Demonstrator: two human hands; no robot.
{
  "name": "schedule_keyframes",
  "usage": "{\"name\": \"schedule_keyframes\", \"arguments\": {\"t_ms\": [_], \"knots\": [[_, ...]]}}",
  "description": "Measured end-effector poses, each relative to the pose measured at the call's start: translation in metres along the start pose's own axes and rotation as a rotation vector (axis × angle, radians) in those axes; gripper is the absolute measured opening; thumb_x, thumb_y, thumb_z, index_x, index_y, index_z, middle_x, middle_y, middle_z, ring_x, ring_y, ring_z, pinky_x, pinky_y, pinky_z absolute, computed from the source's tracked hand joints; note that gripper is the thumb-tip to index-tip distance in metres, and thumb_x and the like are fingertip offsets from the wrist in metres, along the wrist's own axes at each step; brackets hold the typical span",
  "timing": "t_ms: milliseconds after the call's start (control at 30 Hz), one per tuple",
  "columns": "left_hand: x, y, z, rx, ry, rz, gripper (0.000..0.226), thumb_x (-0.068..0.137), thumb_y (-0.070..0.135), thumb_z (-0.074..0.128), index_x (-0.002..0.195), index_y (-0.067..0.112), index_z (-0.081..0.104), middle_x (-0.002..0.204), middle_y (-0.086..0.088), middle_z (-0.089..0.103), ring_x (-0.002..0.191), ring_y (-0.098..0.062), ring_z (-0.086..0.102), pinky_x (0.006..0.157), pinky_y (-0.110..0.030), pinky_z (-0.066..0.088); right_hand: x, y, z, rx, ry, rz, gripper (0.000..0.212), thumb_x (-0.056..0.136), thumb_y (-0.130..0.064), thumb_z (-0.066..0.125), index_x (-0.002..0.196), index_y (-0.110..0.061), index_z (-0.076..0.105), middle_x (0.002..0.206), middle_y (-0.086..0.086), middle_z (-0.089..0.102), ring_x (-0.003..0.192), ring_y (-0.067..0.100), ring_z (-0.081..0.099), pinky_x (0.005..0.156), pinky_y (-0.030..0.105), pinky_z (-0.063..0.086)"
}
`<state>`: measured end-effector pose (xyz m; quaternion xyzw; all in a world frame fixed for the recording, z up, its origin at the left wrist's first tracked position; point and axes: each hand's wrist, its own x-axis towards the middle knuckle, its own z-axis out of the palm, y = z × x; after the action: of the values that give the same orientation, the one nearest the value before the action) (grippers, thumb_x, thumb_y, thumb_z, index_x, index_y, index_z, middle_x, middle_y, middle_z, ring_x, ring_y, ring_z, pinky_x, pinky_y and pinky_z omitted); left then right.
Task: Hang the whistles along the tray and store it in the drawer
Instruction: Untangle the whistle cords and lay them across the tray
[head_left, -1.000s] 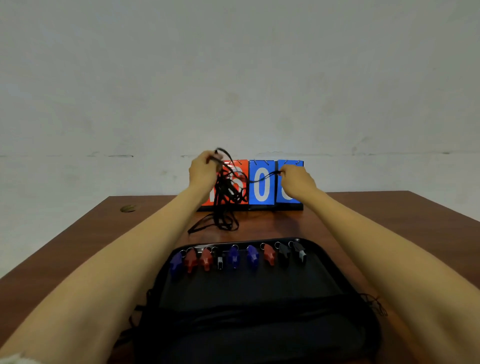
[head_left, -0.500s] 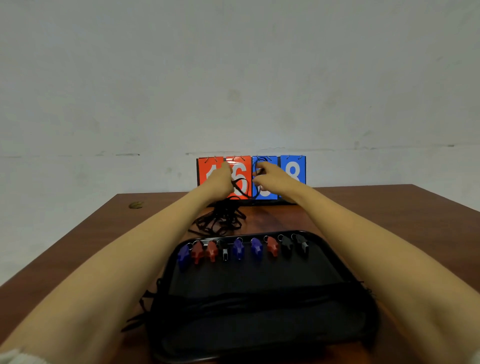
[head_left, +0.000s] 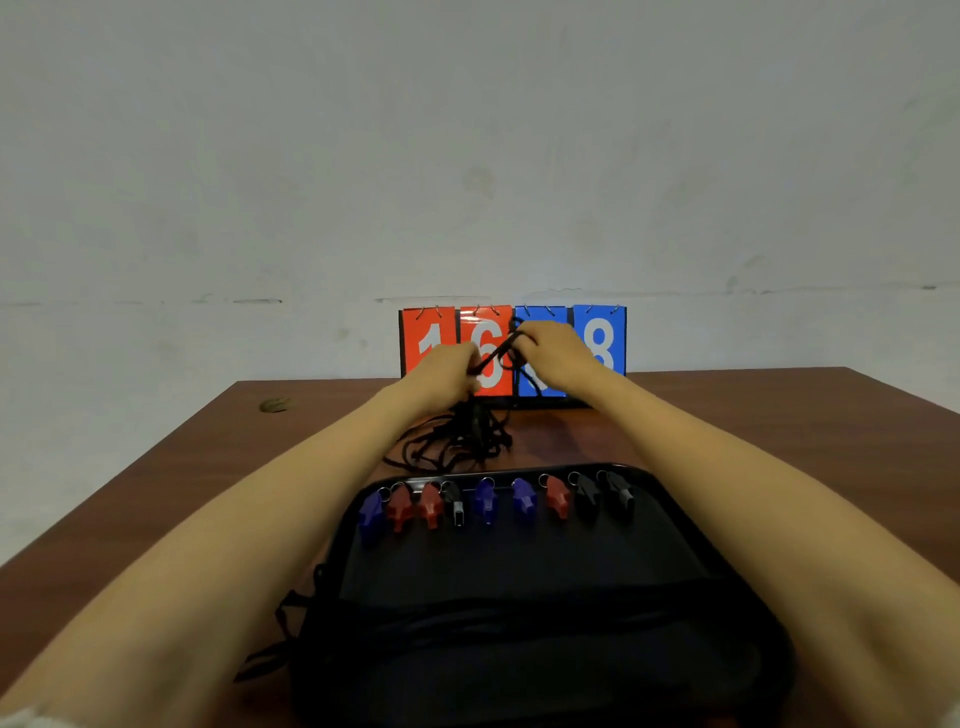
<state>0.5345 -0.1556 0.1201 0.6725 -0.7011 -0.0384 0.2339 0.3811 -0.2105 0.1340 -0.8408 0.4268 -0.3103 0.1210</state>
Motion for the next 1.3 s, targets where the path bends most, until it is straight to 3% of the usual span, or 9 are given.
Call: {"name": "schedule_keyframes", "arguments": {"t_ms": [100,300,467,567,667,767,967,1100,1300], "knots": [[-0.001,-0.017,0.011,0.026,0.025,-0.04,0.016,0.088,0.003,0.058,0.104,0.003,0.057,0.108,-0.016,0.062,0.093,-0.03,0.058,0.083,-0.038,0.049,0.003,0.006,-0.006,-0.054,0.124,0.019,0.025,0.101,-0.018,0.033,0.089,-0.011,0.054,0.074,0.001,0.052,0.064,0.019,0.046,0.051,0.028,0.029],[0.003,-0.022,0.015,0.032,0.122,-0.162,0.023,0.09,0.015,0.056,0.11,0.004,0.052,0.116,-0.018,0.051,0.088,-0.031,0.054,0.073,-0.036,0.045,0.004,0.009,0.0,0.085,0.198,0.046,0.025,0.101,-0.015,0.032,0.091,-0.007,0.053,0.074,0.002,0.052,0.056,0.012,0.041,0.048,0.025,0.03],[0.001,-0.028,0.017,-0.193,0.081,-0.184,0.033,0.086,0.008,0.064,0.104,0.008,0.036,0.086,-0.01,0.05,0.072,-0.021,0.052,0.065,-0.032,0.047,0.009,0.014,-0.005,0.061,0.234,0.072,0.02,0.1,-0.014,0.031,0.088,-0.012,0.046,0.067,-0.002,0.046,0.055,0.012,0.038,0.047,0.028,0.026],[0.0,-0.033,0.016,-0.12,0.144,-0.124,0.016,0.088,0.018,0.064,0.096,0.009,0.053,0.091,-0.009,0.059,0.074,-0.022,0.057,0.075,-0.035,0.05,0.011,0.02,-0.005,-0.021,0.184,0.103,0.024,0.101,-0.019,0.033,0.091,-0.009,0.051,0.072,0.003,0.049,0.059,0.018,0.044,0.047,0.029,0.029],[-0.004,-0.025,0.011,-0.344,0.175,-0.008,0.021,0.09,0.011,0.06,0.111,0.011,0.059,0.09,-0.006,0.062,0.056,-0.016,0.062,0.065,-0.029,0.057,0.011,0.028,0.003,-0.101,0.08,0.149,0.027,0.101,-0.024,0.035,0.08,-0.011,0.046,0.065,0.001,0.044,0.054,0.015,0.039,0.05,0.031,0.03],[-0.007,-0.015,0.003,-0.581,0.307,0.064,0.019,0.091,0.003,0.055,0.107,0.013,0.059,0.088,-0.004,0.06,0.052,-0.011,0.063,0.058,-0.023,0.056,0.01,0.037,0.012,-0.204,-0.01,0.199,0.022,0.1,-0.019,0.039,0.096,-0.005,0.056,0.074,0.007,0.051,0.059,0.022,0.046,0.05,0.03,0.034],[-0.002,-0.036,-0.005,-0.7,0.601,-0.174,0.009,0.093,0.002,0.047,0.095,0.009,0.053,0.085,0.001,0.056,0.057,-0.016,0.062,0.06,-0.026,0.053,0.0,0.05,0.01,-0.356,-0.069,0.297,0.02,0.095,-0.007,0.042,0.108,-0.001,0.056,0.098,0.015,0.058,0.079,0.029,0.049,0.071,0.035,0.04],[0.001,-0.075,0.006,-0.336,0.409,-0.329,0.015,0.085,-0.001,0.053,0.086,0.011,0.063,0.089,-0.017,0.069,0.075,-0.034,0.068,0.077,-0.043,0.056,0.0,0.061,0.002,-0.328,0.002,0.357,0.02,0.093,-0.005,0.043,0.107,-0.002,0.058,0.105,0.015,0.061,0.08,0.029,0.051,0.069,0.034,0.04],[-0.009,-0.076,0.027,0.221,-0.042,-0.403,0.019,0.085,0.004,0.051,0.099,0.003,0.064,0.101,-0.016,0.067,0.092,-0.033,0.065,0.074,-0.035,0.051,0.005,0.05,-0.006,-0.05,0.14,0.281,0.022,0.098,-0.016,0.034,0.079,-0.016,0.044,0.071,0.002,0.044,0.06,0.02,0.043,0.056,0.032,0.032]]}}
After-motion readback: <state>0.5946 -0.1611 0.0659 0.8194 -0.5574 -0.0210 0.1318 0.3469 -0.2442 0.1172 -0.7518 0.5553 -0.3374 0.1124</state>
